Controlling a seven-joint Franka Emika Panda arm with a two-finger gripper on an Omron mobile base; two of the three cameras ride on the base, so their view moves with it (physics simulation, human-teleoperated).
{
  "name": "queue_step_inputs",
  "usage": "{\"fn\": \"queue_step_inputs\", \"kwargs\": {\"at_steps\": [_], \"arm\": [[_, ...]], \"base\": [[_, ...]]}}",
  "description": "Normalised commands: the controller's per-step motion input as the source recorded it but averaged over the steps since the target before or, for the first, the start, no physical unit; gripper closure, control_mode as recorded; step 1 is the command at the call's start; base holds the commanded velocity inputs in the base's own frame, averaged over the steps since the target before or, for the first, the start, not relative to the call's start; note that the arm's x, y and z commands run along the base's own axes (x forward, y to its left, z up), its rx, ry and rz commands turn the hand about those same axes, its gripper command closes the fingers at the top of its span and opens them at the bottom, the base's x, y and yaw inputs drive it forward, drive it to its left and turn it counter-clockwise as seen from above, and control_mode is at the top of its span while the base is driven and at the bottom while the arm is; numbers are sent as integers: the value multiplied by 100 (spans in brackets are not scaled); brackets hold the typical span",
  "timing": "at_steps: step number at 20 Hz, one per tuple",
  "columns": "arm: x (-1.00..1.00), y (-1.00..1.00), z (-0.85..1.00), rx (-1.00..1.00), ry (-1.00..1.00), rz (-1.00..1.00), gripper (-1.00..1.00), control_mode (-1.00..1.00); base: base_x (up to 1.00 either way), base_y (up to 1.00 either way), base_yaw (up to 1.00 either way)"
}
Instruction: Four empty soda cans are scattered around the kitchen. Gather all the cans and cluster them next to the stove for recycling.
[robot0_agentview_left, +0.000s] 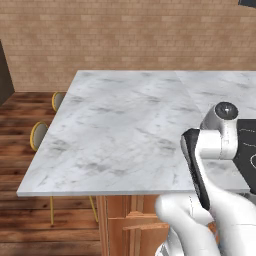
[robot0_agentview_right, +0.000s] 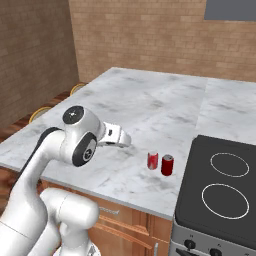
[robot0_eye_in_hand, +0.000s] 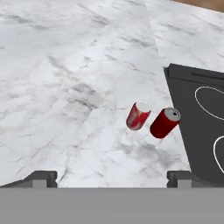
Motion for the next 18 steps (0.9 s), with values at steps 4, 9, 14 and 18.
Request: {"fn": "queue_step_inputs", "kwargs": {"at_steps": [4,9,14,18], "arm": [[-90,21,59,-12,-28,0,-100,-100],[-72,0,69,2,-13,0,-100,-100],[-40,0,45,6,0,1,-100,-100],[-43,0,14,8,0,3,-100,-100]], "base": [[0,0,0],[0,0,0],[0,0,0],[0,0,0]]}}
